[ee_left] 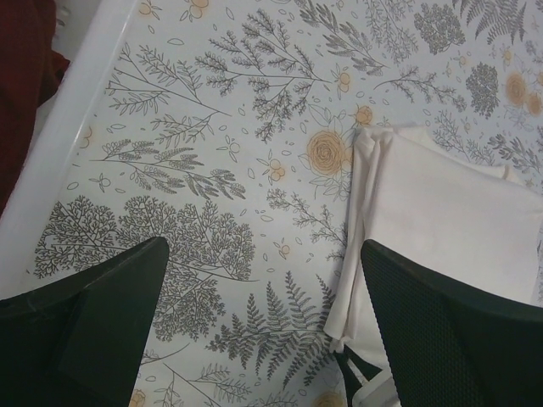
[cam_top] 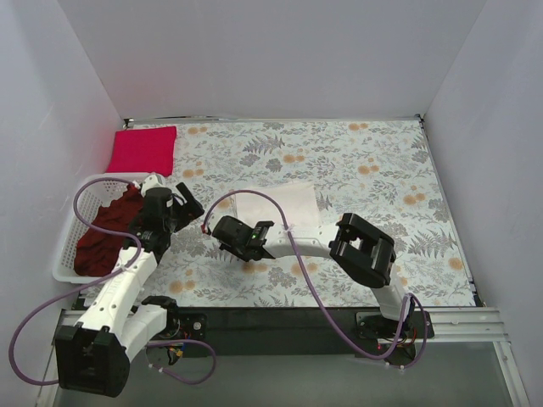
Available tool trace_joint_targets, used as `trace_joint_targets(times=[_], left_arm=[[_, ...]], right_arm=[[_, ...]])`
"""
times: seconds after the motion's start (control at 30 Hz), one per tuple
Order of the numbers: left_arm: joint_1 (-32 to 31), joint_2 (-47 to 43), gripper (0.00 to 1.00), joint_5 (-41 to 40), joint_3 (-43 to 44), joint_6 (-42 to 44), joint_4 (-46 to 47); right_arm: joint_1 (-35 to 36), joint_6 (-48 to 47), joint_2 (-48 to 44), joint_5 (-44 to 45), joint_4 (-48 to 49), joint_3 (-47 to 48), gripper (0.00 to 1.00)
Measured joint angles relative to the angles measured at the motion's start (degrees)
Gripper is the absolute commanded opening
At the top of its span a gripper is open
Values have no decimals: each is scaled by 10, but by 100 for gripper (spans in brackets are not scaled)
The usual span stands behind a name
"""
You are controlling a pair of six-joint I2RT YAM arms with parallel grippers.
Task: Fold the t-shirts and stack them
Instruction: Fold the tshirt, then neatly place the folded tshirt to the corner
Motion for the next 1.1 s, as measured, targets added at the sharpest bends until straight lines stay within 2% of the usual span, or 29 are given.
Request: trace_joint_targets(times=[0.03,0.23,0.57,0.77,0.9,1.1], left_arm=[[0,2,96,3,0,0,0],[1,50,93,42,1,-7,4],[1,136,92,158,44,-70,10],[-2,190,93,247,34,-135,53],[-19,221,93,276,17,-183,96],[-78,291,90,288,15,-244,160]], right_arm=[[0,-3,1,3,0,1,1],[-1,-6,-5,5,1,-2,1],[-51,32,-139,-43,44,-82,1],[-78,55,-170,-70,84,-114,1],[-81,64,-171,-89,97,-135,1],[-82,72,-171,-106,105,-137,1]])
